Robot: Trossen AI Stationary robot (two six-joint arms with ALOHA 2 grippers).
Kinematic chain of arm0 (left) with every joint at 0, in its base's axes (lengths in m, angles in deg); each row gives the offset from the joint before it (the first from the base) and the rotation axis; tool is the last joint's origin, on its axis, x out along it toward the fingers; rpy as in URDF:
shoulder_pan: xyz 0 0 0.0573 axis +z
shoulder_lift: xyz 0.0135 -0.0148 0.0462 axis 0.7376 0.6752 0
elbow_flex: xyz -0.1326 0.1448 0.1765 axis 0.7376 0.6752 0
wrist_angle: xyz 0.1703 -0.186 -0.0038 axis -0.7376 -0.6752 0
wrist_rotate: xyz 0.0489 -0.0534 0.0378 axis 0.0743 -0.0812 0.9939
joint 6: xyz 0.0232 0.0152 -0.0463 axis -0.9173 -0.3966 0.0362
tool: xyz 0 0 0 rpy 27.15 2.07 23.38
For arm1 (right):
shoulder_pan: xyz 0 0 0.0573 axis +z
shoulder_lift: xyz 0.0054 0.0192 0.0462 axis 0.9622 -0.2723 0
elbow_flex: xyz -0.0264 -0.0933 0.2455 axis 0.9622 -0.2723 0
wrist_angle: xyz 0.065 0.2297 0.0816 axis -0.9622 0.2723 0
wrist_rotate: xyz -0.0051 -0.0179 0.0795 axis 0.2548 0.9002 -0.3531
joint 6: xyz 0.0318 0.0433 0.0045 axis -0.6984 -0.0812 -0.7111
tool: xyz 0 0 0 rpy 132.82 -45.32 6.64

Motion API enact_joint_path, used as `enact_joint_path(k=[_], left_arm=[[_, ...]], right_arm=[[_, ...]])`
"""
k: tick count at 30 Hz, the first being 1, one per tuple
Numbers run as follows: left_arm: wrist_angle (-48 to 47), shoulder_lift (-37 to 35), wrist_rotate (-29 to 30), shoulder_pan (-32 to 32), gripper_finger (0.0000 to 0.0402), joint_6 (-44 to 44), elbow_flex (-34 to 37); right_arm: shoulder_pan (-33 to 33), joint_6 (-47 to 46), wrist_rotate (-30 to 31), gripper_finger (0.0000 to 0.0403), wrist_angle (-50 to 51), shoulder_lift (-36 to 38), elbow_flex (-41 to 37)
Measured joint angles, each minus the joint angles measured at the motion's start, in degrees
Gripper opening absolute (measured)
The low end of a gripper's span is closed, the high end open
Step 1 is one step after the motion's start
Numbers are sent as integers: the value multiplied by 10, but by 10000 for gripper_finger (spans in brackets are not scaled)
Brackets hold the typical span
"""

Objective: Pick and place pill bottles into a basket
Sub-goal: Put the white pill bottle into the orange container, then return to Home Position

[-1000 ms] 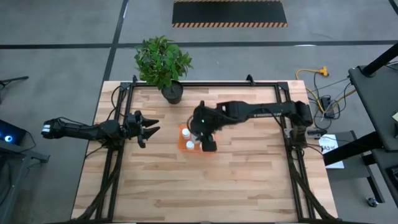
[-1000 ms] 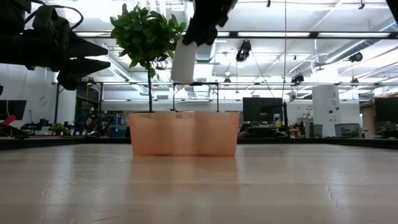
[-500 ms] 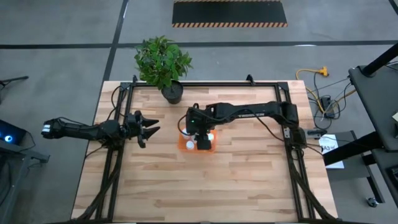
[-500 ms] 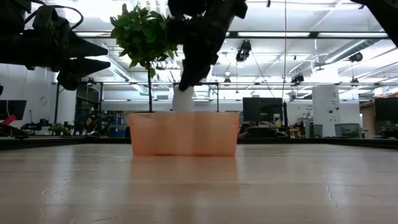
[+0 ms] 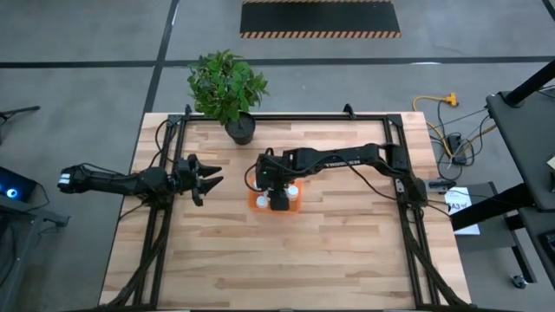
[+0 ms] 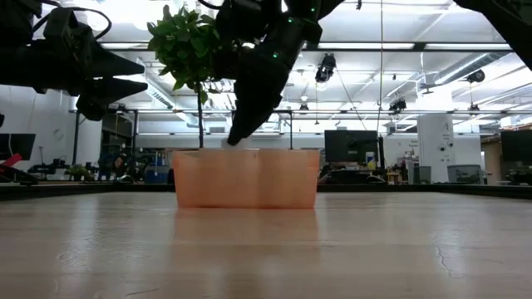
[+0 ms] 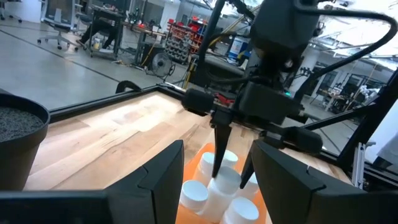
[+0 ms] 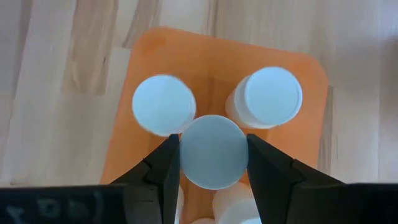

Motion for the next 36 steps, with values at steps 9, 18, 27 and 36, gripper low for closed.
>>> enact_joint_path(k=[9,18,27,36], left_arm=[[0,0,0,0,173,0,0],[0,1,0,0,173,0,0],[0,1,0,0,173,0,0],[0,0,0,0,173,0,0]], right_arm=[[-4,4,3,136,-12,0,-13],[-4,3,3,136,-16,0,-40],[-4,0,5,232,-7,-3,-44],[-6,2,28,291,0,5,-13]])
